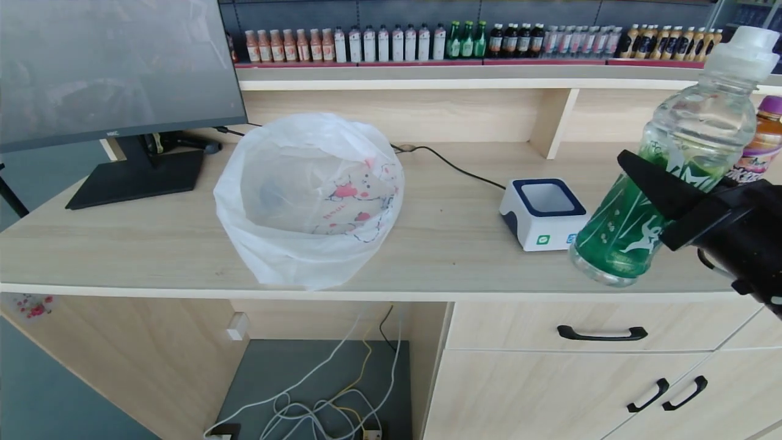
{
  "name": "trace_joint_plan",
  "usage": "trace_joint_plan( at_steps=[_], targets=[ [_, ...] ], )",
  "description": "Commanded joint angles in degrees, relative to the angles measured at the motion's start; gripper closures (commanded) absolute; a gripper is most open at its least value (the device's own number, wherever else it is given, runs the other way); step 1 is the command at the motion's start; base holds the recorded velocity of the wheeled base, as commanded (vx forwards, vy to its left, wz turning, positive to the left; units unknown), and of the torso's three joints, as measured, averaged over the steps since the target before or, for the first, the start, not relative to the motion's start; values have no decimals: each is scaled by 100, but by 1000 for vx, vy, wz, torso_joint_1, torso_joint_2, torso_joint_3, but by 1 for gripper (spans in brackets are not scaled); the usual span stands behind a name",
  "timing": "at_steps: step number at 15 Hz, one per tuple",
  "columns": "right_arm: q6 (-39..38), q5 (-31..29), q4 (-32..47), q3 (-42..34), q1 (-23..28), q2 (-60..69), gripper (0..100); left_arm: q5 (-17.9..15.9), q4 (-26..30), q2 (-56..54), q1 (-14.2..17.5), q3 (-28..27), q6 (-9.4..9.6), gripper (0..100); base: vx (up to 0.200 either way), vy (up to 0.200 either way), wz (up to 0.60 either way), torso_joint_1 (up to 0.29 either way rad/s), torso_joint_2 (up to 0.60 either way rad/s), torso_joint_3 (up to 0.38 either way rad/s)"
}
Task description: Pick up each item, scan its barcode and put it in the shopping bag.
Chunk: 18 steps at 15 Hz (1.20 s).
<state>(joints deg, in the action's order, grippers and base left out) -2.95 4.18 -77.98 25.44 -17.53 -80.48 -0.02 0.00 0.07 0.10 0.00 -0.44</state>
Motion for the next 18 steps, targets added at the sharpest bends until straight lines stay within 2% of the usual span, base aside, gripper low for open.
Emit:
trace_joint_plan(
  at_steps=[1,3,6,8,10,11,13,18],
  targets=[
    [-144,-23,-15,268,30,-196,100,2,0,1,-1,0,0,0,0,0,0,0,0,0],
    [-663,-23,-191,444,461,-442,100,2,0,1,-1,0,0,0,0,0,0,0,0,0],
    [-1349,-111,-261,725,487,-732,100,2,0,1,-1,0,0,0,0,0,0,0,0,0],
    [-1946,-471,-323,980,259,-969,100,2,0,1,-1,0,0,0,0,0,0,0,0,0],
    [-2430,-919,-270,1912,-427,-1409,100,2,9,1,-1,0,0,0,0,0,0,0,0,0],
    [-2799,-1236,-270,2466,-479,-1699,100,2,9,1,-1,0,0,0,0,0,0,0,0,0],
    [-3344,-1288,-261,3301,-462,-2226,100,2,0,1,-1,0,0,0,0,0,0,0,0,0],
    [-4328,-1420,-270,3503,-84,-2894,100,2,0,1,-1,0,-9,0,0,0,0,0,0,0]
  ],
)
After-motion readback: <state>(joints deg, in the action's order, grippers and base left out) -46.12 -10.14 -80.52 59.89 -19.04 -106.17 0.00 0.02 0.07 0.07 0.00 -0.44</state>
